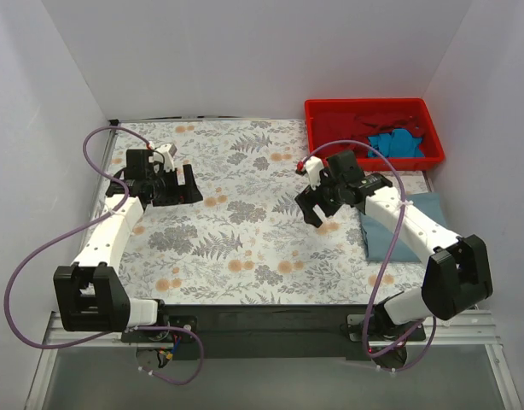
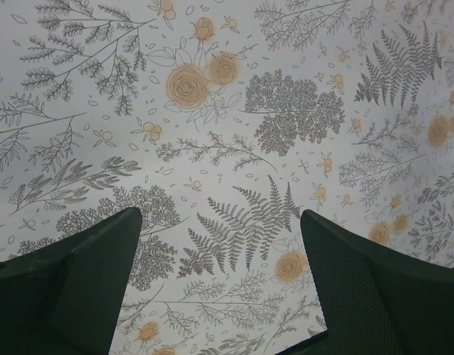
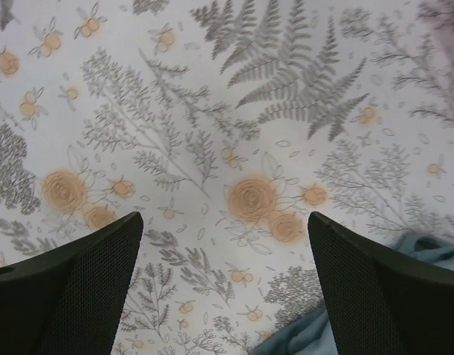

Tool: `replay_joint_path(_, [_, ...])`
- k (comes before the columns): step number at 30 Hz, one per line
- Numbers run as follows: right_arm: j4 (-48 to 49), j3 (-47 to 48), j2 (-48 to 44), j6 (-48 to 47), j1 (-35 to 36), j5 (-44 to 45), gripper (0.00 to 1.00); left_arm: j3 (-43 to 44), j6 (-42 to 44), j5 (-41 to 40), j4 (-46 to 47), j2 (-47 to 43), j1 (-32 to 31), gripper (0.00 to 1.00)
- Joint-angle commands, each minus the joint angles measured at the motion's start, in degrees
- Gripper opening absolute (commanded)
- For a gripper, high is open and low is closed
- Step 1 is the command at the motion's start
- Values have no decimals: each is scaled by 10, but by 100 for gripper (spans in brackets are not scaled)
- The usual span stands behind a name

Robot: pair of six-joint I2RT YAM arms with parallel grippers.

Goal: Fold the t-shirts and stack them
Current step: Grab the tshirt from the pile

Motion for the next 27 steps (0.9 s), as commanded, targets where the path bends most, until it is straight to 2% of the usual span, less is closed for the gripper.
replay_joint_path(1, [33,85,22,16,-9,87,98,18,14,-6,19,-39,2,88])
replay_joint_path(3, [33,170,76,3,-29,142,98,45,18,10,0,-30,2,88])
replay_joint_path(4, [33,170,76,-8,-29,142,98,52,18,18,0,-27,2,88])
replay_joint_path(8, [33,276,169,-15,-103,60,98,55,7,52,13,-39,2,88])
replay_joint_path(12, [32,418,272,-7,-146,76,98,62,-17,60,17,-40,2,88])
replay_joint_path(16, [33,509,359,2,-168,90,98,68,-21,55,16,-27,2,88])
replay_joint_path(23, [52,639,531,-9,-175,157,98,109,7,45,-17,-4,2,88])
replay_joint_path(27, [81,645,577,-15,-177,164,98,119,11,52,-21,-4,2,88])
